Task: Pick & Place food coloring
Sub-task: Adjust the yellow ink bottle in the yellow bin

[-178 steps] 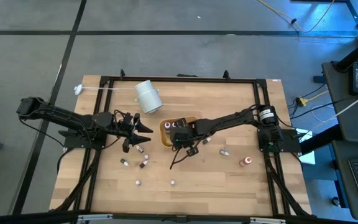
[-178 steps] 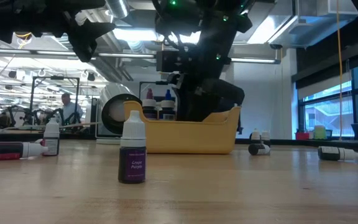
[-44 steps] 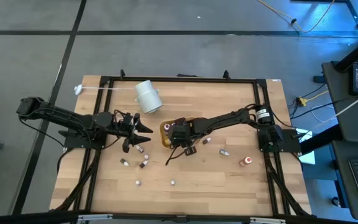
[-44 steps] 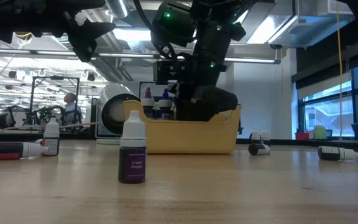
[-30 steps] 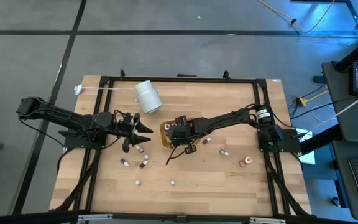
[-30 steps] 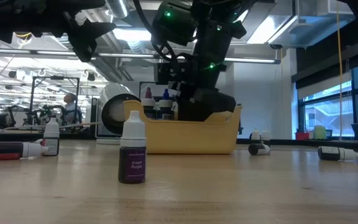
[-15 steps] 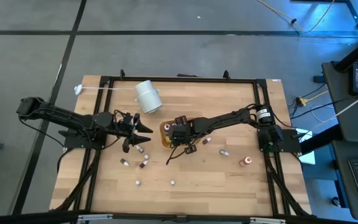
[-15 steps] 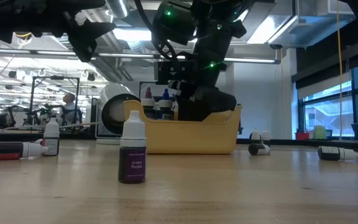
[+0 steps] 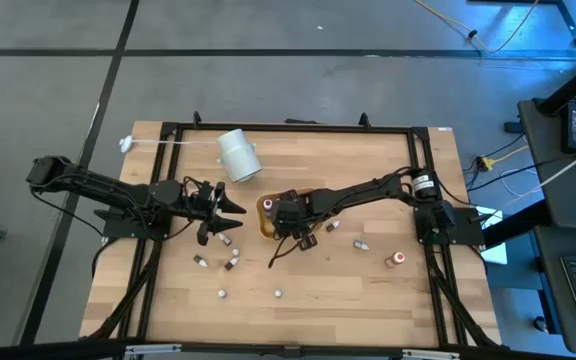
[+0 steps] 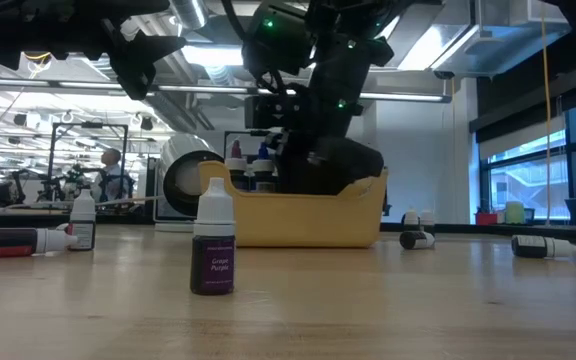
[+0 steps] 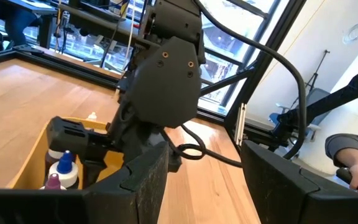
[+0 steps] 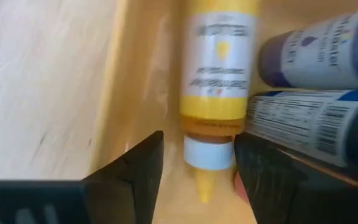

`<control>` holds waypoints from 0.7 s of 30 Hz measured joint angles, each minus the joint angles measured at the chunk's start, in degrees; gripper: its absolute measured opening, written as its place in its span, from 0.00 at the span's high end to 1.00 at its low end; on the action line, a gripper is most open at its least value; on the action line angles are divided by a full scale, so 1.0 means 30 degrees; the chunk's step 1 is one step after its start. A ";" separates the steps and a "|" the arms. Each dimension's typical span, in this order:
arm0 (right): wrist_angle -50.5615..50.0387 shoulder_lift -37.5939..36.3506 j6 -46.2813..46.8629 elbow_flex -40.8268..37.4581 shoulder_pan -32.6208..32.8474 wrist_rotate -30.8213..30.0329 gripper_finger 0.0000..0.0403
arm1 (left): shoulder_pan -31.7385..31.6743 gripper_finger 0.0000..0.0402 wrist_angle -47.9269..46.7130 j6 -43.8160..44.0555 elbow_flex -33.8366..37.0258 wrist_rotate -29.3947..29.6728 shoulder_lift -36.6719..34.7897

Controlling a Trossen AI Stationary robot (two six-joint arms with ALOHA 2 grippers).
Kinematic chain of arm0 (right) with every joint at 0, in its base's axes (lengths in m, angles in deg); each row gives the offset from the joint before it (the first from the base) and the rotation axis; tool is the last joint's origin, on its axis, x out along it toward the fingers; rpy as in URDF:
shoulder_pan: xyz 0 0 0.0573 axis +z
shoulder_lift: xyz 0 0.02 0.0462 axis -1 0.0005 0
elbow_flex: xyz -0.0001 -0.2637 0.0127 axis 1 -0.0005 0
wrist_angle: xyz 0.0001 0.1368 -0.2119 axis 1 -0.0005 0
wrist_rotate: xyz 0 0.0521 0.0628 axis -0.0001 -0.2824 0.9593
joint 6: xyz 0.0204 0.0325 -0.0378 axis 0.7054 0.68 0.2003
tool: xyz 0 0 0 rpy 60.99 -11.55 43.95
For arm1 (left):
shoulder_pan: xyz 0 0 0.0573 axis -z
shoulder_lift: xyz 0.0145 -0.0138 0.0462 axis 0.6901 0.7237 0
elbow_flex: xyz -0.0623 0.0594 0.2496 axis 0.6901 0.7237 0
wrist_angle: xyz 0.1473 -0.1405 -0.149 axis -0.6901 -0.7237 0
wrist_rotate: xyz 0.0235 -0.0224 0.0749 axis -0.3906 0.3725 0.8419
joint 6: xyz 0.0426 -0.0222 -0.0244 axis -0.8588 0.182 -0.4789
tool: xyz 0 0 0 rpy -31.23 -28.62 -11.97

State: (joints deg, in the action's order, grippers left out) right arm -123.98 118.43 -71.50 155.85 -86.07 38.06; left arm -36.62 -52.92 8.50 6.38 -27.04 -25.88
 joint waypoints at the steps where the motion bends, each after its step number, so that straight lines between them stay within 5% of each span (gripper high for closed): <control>1: 0.0052 0.0006 0.0093 0.0000 -0.0014 -0.0020 0.50 | -0.0002 0.51 0.0004 0.0000 0.0000 0.0000 0.0000; 16: 0.0171 0.0855 -0.1040 0.0075 0.0071 -0.1794 0.50 | 0.0002 0.51 0.0006 0.0002 0.0000 0.0000 0.0000; 21: 0.0068 0.0793 -0.1128 0.0036 0.0051 -0.2167 0.60 | 0.0002 0.51 0.0003 0.0002 0.0000 0.0000 -0.0002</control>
State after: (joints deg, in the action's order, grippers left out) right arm -123.77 120.81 -74.89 155.96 -85.92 31.56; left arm -36.61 -52.91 8.51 6.38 -27.04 -25.89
